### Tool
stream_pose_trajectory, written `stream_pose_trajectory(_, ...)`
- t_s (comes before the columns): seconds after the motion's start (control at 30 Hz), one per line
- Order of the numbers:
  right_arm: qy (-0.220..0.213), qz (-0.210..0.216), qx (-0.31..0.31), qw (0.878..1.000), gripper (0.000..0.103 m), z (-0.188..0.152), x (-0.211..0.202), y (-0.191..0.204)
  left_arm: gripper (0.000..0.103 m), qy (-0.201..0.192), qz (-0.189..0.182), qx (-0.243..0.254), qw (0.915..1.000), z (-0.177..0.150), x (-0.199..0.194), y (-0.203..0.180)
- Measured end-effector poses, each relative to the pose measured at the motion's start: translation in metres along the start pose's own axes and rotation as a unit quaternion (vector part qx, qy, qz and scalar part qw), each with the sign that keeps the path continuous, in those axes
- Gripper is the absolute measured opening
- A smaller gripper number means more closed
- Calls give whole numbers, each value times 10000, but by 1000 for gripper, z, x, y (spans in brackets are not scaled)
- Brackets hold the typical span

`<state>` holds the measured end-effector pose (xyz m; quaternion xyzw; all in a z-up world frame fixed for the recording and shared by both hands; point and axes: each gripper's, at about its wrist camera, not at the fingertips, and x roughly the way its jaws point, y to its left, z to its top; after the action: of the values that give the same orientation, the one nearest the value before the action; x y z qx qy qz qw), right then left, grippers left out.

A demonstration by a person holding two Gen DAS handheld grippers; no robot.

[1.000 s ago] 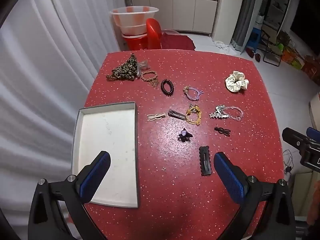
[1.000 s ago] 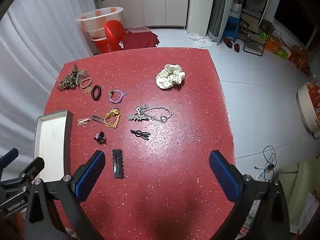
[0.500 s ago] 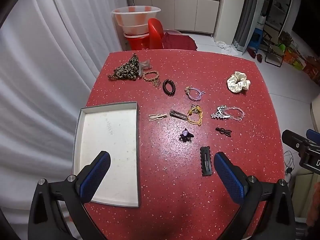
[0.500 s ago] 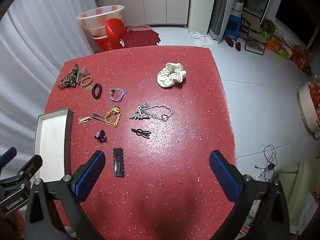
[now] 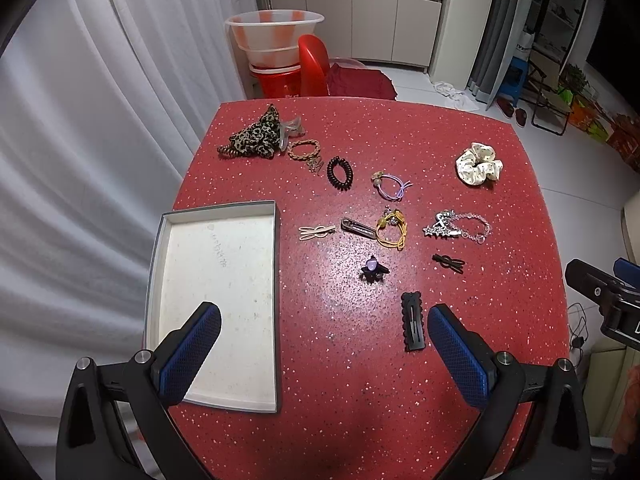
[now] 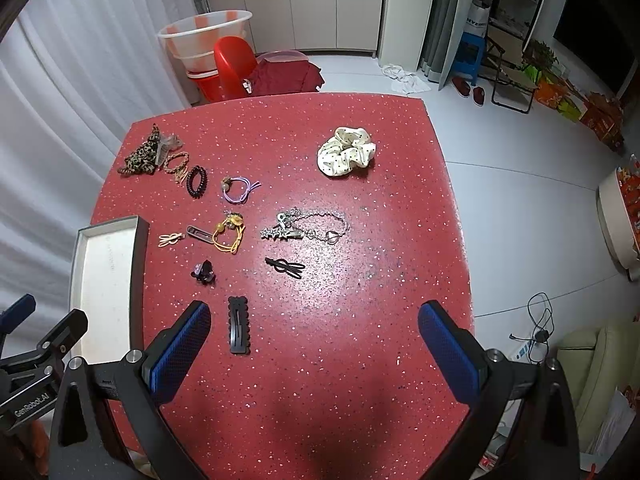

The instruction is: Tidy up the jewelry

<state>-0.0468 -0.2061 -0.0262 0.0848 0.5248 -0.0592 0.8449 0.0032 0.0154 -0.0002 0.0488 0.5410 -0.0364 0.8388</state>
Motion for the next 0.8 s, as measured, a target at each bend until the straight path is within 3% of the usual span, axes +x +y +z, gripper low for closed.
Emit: stream_pose_trajectory(0.8, -14, 9, -42, 10000, 103, 0, -3, 2, 103, 0, 53, -38, 10000, -2, -3, 4)
